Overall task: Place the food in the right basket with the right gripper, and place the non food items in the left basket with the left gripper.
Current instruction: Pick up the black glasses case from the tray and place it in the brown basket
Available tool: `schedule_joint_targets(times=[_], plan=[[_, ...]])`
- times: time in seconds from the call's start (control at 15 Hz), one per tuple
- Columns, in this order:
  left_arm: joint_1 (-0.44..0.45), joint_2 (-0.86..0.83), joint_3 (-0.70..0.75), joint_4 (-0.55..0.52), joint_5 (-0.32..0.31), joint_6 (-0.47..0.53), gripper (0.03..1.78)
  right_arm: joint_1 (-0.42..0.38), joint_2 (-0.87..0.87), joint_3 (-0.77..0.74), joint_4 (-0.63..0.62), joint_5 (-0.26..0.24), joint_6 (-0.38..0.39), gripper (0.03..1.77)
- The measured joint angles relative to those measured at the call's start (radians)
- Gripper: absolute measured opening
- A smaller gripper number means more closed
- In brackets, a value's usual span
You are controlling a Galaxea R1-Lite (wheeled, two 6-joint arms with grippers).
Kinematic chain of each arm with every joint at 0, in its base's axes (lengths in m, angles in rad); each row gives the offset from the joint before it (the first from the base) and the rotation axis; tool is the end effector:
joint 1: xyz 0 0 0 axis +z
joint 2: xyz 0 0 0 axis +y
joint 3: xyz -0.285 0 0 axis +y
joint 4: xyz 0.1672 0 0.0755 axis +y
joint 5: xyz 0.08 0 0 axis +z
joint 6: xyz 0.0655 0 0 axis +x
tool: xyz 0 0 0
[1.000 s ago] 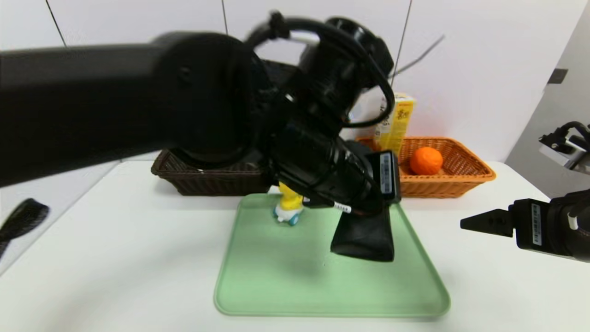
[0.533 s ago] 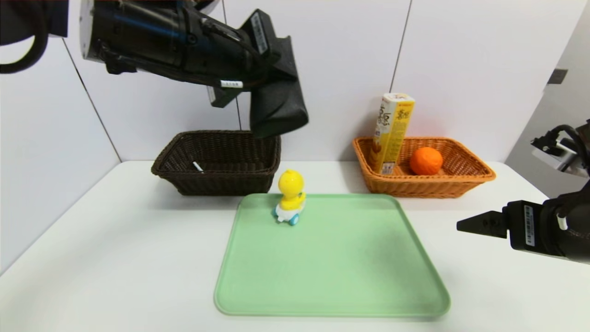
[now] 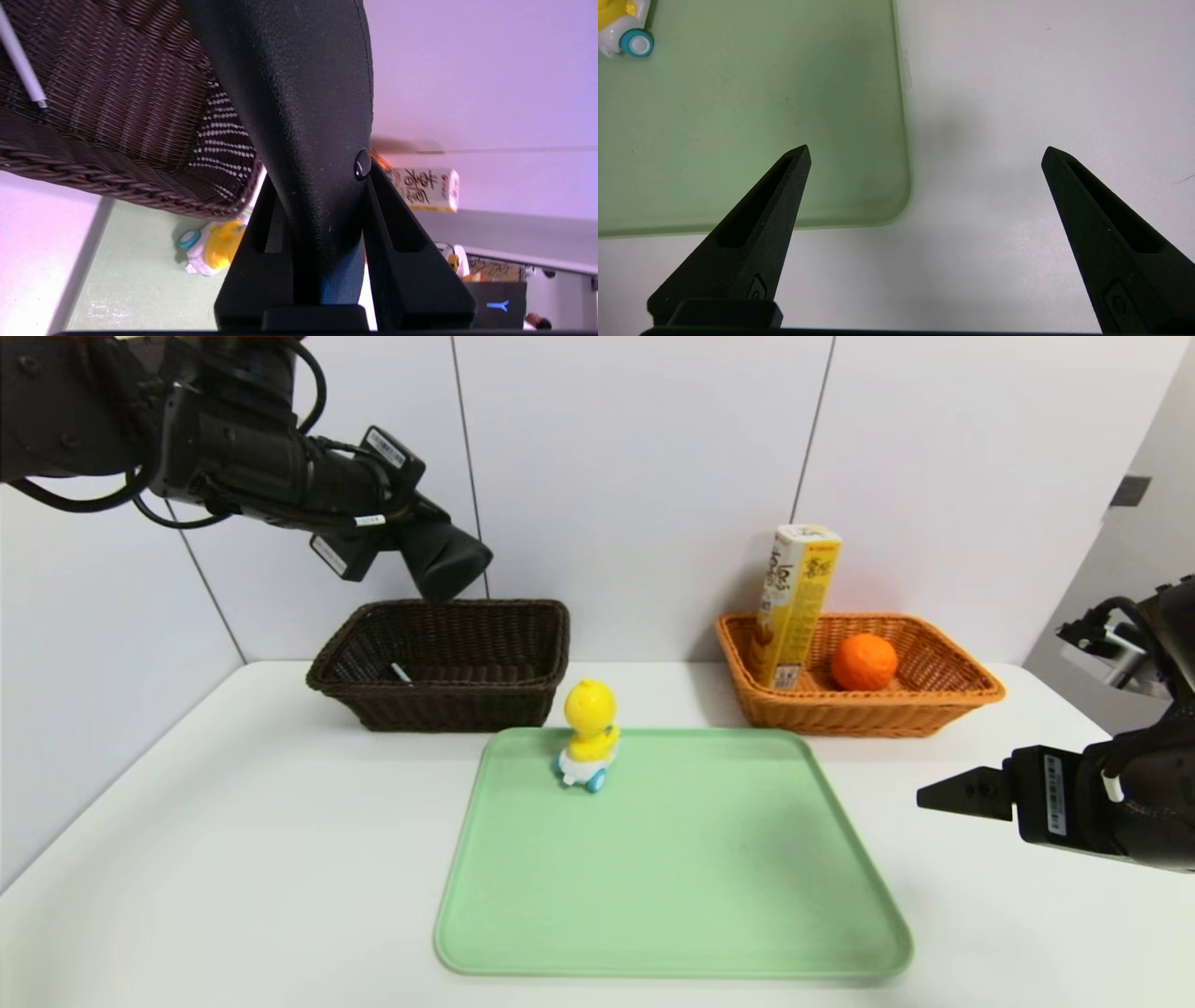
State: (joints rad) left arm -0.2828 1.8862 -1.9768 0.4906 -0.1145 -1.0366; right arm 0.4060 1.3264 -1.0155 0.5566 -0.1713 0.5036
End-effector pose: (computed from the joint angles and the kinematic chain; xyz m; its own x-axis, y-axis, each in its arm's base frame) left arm 0.3645 -0.1137 0.3048 0.8468 -0.3650 -0.3869 -0.1293 0.5643 -0.8154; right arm 0.1944 0.0714 0.1870 0.6528 0.0951 -0.7516 0.0860 0.9764 0.1982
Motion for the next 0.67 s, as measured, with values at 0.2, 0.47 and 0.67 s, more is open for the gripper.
schedule_joint_targets(times=[0.2,0.47,0.67], plan=[[0.049,0.074,0.0,-0.024,0.004,-0.069,0.45,-0.001,0.002,0.01,0.0,-0.004,0.003,1.71],[0.104,0.178,0.0,-0.058,0.009,-0.127,0.45,-0.005,0.001,0.015,0.0,-0.007,0.003,1.71],[0.133,0.231,0.0,-0.068,0.01,-0.131,0.45,-0.008,0.001,0.015,-0.001,-0.006,0.002,1.71]])
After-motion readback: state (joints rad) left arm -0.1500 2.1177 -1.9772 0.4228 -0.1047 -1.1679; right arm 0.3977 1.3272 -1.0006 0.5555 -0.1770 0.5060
